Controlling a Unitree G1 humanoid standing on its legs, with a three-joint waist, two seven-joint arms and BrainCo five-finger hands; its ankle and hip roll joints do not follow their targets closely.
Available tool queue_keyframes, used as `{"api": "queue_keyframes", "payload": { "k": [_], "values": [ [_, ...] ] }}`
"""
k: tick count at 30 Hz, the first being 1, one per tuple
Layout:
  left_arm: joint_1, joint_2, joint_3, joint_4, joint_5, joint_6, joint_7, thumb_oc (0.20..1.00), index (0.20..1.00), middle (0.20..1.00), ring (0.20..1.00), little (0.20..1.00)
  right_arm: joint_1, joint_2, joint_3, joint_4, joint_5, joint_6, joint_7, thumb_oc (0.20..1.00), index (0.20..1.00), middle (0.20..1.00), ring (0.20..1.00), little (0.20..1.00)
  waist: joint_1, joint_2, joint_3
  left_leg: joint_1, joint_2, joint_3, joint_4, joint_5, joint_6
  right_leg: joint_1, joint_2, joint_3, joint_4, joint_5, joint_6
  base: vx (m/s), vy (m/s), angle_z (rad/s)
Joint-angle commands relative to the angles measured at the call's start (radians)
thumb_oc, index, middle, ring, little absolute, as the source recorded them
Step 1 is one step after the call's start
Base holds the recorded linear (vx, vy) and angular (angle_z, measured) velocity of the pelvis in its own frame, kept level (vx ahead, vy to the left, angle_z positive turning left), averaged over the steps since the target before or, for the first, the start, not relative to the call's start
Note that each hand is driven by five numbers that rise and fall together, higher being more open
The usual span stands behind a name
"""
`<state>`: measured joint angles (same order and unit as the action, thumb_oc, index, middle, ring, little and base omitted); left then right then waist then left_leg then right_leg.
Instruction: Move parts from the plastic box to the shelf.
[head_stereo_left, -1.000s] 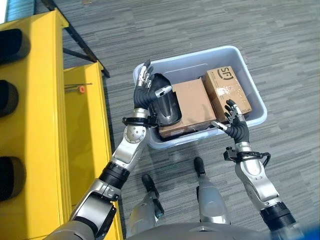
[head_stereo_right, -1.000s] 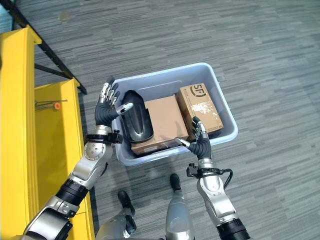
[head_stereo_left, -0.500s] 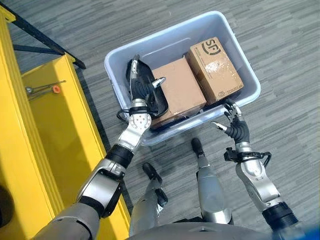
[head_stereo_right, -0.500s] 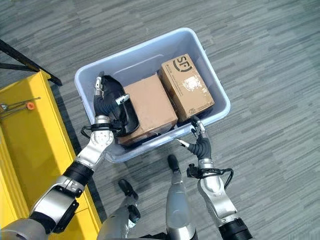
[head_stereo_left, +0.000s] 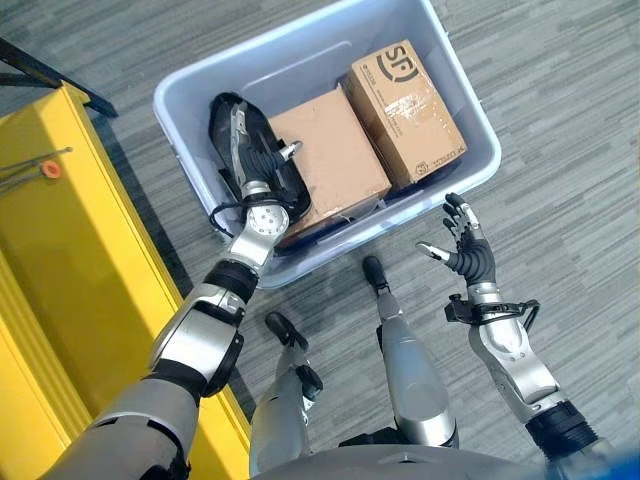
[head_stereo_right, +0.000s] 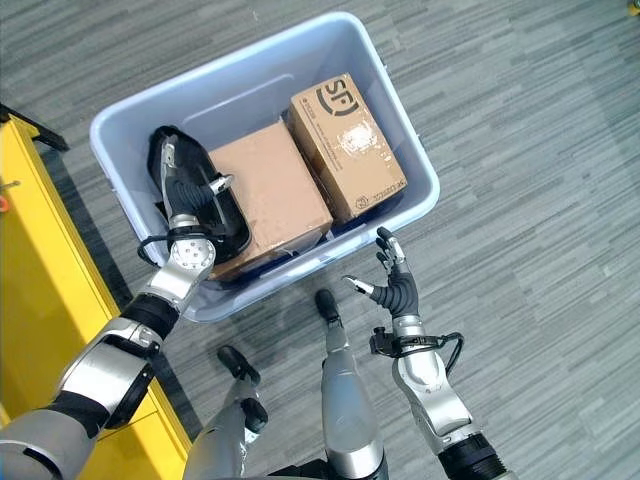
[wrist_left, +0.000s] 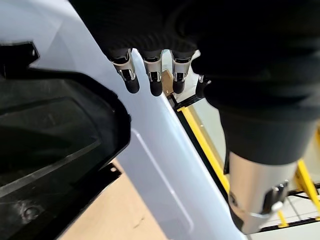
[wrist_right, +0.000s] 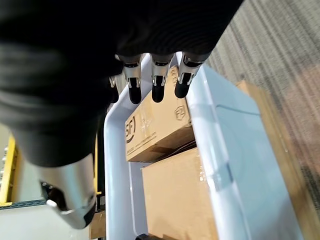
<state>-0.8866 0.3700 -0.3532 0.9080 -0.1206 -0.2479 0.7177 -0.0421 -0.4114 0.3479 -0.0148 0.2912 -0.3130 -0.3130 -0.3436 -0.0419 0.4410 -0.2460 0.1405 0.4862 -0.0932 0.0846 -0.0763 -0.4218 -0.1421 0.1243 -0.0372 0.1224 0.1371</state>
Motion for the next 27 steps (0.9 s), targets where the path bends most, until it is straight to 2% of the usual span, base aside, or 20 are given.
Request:
{"api": "queue_keyframes", "payload": {
  "k": [1,10,16,22,27],
  "values": [
    [-0.089,0.051,0.043,0.095,0.003,-0.016,-0.017,1.000,1.000,1.000,1.000,1.000,0.014,-0.030,-0.043,-0.055,0.024,-0.081,0.011,1.000,1.000,1.000,1.000,1.000,-0.014,-0.022,-0.011,0.088,0.127,-0.038,0.049,0.035,-0.131,-0.016,-0.050,-0.046,0.109,0.002,0.078,0.00,0.019,-0.12],
    [-0.165,0.081,0.107,0.228,-0.135,-0.010,-0.048,1.000,1.000,1.000,1.000,1.000,0.057,-0.035,-0.044,-0.063,0.059,-0.090,0.036,1.000,1.000,1.000,1.000,1.000,-0.051,-0.062,-0.006,0.070,0.137,0.000,0.054,0.031,-0.144,-0.060,-0.027,-0.013,0.092,0.025,0.081,0.01,0.006,-0.18],
    [-0.167,0.060,0.100,0.264,-0.136,0.013,-0.085,1.000,1.000,1.000,1.000,1.000,0.073,-0.051,-0.042,-0.066,0.069,-0.089,0.058,1.000,1.000,1.000,1.000,1.000,-0.063,-0.064,-0.011,0.063,0.136,0.003,0.064,0.023,-0.144,-0.074,-0.025,-0.006,0.097,0.023,0.076,0.00,0.001,-0.05],
    [-0.168,0.043,0.085,0.276,-0.173,0.032,-0.189,1.000,1.000,1.000,1.000,1.000,0.079,-0.058,-0.064,-0.068,0.084,-0.071,0.086,1.000,1.000,1.000,1.000,1.000,-0.072,-0.056,-0.017,0.067,0.133,0.017,0.058,0.019,-0.144,-0.085,-0.023,0.004,0.092,0.029,0.078,0.00,0.012,-0.03],
    [-0.185,0.071,0.001,0.260,-0.046,0.051,-0.240,1.000,1.000,1.000,1.000,1.000,0.080,-0.070,-0.082,-0.076,0.075,-0.067,0.105,1.000,1.000,1.000,1.000,1.000,-0.073,-0.044,-0.015,0.068,0.127,0.023,0.052,0.017,-0.143,-0.090,-0.026,0.011,0.088,0.032,0.081,0.00,0.011,-0.03]
  ]
}}
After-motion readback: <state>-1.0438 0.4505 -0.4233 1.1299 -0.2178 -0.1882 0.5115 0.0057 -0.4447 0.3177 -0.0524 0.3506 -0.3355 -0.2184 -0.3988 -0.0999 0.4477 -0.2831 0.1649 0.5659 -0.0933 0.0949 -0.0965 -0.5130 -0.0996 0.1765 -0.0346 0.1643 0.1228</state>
